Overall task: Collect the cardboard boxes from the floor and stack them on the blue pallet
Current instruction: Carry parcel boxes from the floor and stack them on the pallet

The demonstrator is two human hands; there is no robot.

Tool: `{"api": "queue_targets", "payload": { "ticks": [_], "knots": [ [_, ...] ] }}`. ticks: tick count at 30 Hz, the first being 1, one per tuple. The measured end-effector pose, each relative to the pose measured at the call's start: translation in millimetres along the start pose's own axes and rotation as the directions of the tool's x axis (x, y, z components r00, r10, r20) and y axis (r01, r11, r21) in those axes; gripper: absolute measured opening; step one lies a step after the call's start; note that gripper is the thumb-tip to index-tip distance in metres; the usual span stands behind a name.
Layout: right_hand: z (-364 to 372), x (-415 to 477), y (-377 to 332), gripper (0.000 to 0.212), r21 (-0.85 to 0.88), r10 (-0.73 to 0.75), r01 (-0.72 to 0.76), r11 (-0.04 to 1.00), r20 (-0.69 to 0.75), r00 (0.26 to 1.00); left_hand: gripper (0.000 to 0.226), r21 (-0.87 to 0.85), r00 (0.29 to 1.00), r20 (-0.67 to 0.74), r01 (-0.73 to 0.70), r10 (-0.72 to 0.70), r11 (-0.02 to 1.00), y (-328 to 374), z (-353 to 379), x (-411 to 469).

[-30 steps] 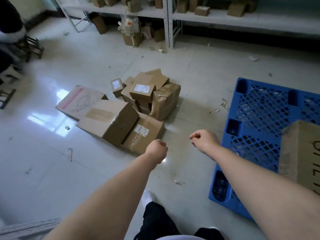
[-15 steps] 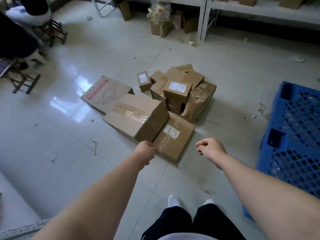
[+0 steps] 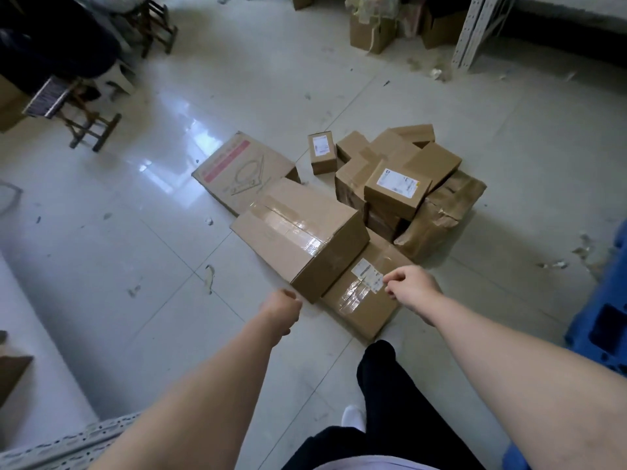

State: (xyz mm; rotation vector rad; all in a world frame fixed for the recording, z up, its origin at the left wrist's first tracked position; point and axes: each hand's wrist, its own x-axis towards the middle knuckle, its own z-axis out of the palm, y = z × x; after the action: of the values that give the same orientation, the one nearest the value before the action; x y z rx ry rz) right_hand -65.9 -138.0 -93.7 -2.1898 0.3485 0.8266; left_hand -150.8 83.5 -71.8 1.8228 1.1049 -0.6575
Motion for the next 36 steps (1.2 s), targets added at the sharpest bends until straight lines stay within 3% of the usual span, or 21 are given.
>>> {"api": "queue_targets", "payload": {
  "ticks": [9, 14, 17, 22, 25, 28, 33, 36],
  "knots": [
    [-12, 114, -56, 0.023, -0.159, 0.023, -0.007, 0.987, 0.096, 0.995, 0.01, -0.15, 0.995, -0.013, 0.098, -0.101, 0.984, 66, 6, 77],
    [5, 164, -74, 0.014, -0.286, 0.029, 0.021, 0.958, 0.168, 0.985, 0.029, -0.16, 0.978, 0.011, 0.206, -0.207, 0.965, 58, 16, 127],
    [23, 201, -81, 0.014, -0.327, 0.036, 0.022, 0.945, 0.171, 0.985, 0.011, -0.137, 0.973, 0.006, 0.23, -0.232, 0.963, 50, 18, 170],
    [57, 264, -103, 0.02, -0.352, 0.035, 0.02, 0.936, 0.149, 0.988, 0.031, -0.149, 0.959, -0.031, 0.275, -0.283, 0.95, 41, 12, 250],
    [80, 305, -115, 0.016, -0.362, 0.025, 0.019, 0.932, 0.115, 0.993, 0.017, -0.148, 0.948, -0.044, 0.307, -0.317, 0.94, 37, 5, 297],
    [103, 346, -123, 0.027, -0.411, 0.014, 0.023, 0.911, 0.087, 0.996, 0.003, -0.203, 0.939, -0.062, 0.319, -0.337, 0.926, 32, -3, 337],
    [134, 400, -133, 0.05, -0.522, -0.014, 0.041, 0.852, 0.055, 0.998, 0.022, -0.315, 0.904, -0.039, 0.393, -0.425, 0.864, 15, 0, 392],
    [148, 421, -133, 0.063, -0.548, -0.007, 0.051, 0.835, 0.082, 0.997, 0.025, -0.282, 0.881, -0.005, 0.452, -0.473, 0.846, 5, 11, 420]
  ]
}}
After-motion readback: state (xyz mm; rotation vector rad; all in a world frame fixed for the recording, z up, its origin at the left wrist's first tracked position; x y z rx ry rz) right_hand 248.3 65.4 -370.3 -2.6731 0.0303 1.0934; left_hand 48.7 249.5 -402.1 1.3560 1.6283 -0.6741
